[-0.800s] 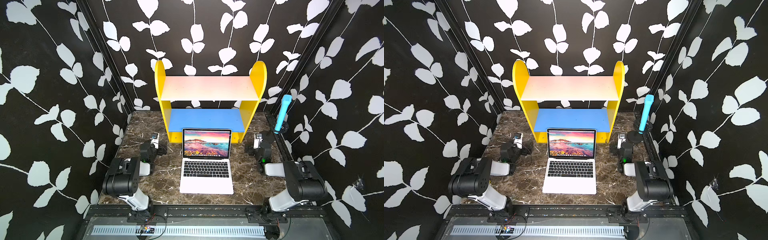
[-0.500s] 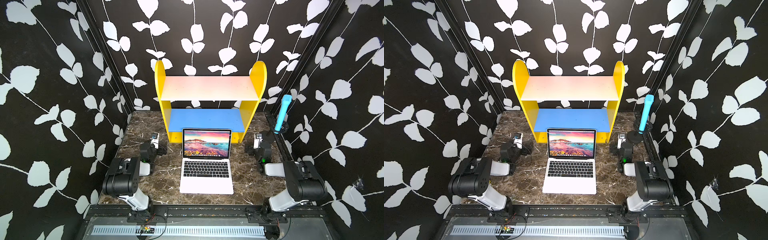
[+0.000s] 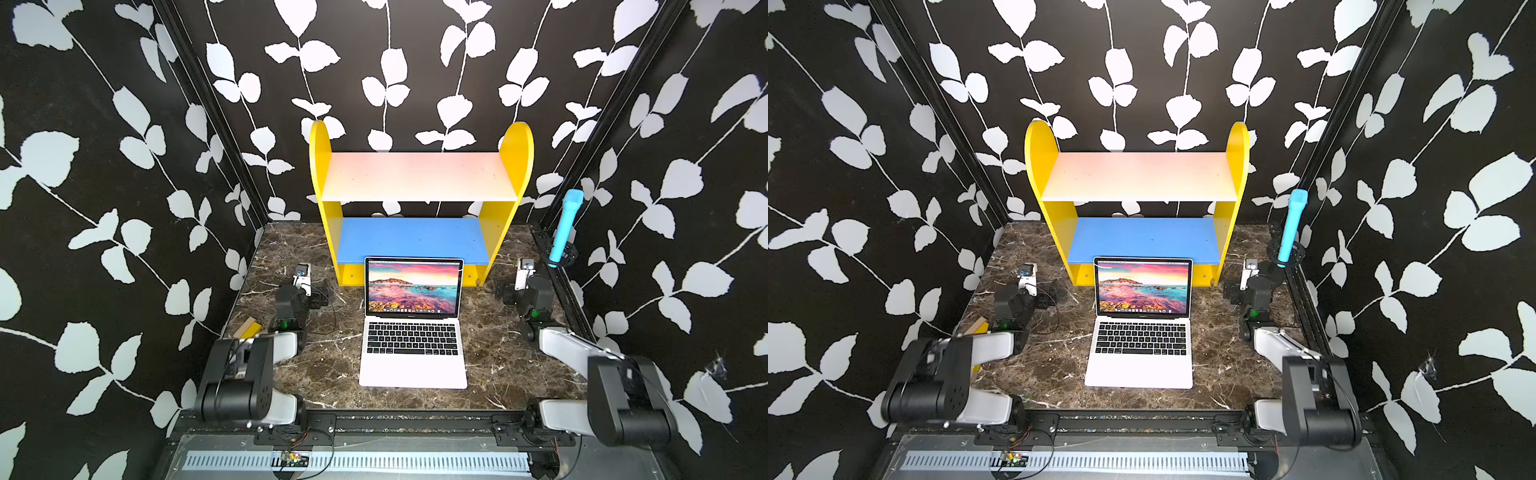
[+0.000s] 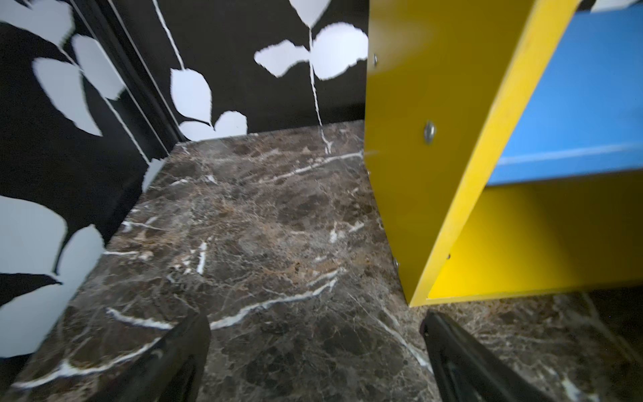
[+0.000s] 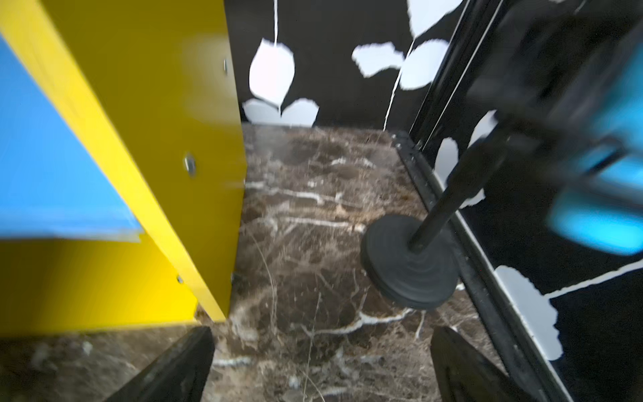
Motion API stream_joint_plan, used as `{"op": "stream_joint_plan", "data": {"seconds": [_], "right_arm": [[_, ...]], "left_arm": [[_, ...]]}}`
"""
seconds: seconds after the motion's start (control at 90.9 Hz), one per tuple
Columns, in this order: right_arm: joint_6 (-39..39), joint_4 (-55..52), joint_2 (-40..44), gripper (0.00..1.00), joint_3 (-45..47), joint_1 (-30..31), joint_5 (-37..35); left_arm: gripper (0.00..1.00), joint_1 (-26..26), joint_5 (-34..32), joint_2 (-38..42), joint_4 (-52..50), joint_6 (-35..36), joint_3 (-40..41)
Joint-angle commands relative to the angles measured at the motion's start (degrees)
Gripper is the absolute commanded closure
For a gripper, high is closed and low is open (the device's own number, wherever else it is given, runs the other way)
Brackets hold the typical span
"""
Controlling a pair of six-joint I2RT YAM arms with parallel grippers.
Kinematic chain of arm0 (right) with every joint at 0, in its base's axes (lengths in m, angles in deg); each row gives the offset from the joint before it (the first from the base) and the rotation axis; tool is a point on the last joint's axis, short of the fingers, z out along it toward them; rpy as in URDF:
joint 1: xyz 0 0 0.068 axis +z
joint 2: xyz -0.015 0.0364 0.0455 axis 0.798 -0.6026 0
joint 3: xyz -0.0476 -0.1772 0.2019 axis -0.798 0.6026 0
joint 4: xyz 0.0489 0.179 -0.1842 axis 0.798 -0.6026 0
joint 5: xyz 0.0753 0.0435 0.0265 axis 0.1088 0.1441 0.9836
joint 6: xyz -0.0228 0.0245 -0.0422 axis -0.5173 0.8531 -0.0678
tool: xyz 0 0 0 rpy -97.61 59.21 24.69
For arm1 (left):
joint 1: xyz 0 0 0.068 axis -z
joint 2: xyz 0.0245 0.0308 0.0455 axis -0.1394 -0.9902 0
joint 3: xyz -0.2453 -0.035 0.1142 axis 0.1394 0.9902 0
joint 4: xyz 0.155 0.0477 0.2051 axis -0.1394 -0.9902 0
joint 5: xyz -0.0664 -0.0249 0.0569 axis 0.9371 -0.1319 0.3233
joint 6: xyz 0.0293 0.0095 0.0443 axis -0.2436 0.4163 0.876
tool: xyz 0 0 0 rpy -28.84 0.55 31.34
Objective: Close the laptop lid and set it aside
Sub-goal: Close the lid of the laptop.
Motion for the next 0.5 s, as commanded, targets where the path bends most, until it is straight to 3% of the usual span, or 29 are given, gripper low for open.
{"op": "stream_joint_plan", "data": {"seconds": [0.0,0.132,0.22,0.319,0.484], "right_arm": [[6.2,-10.3,4.9,0.01,-2.9,0.3,-0.9],[12.7,-16.6,11.0,0.01,-4.7,0.2,0.8],[17.5,-19.1,14.2,0.01,-5.0,0.2,4.7],[30.5,-27.5,17.5,0.0,-5.9,0.0,1.9],[28.2,-29.4,21.5,0.0,-5.4,-0.9,11.8]], "left_arm": [[0.02,0.3,-5.0,7.8,-12.2,-7.7,-2.3],[0.02,0.3,-6.4,15.1,-24.4,-21.2,-6.2],[0.02,0.3,-1.8,16.5,-31.6,-28.2,-9.7],[0.02,0.3,1.1,16.2,-35.6,-40.9,-10.3],[0.02,0.2,14.8,14.9,-25.3,-48.4,-6.4]]}}
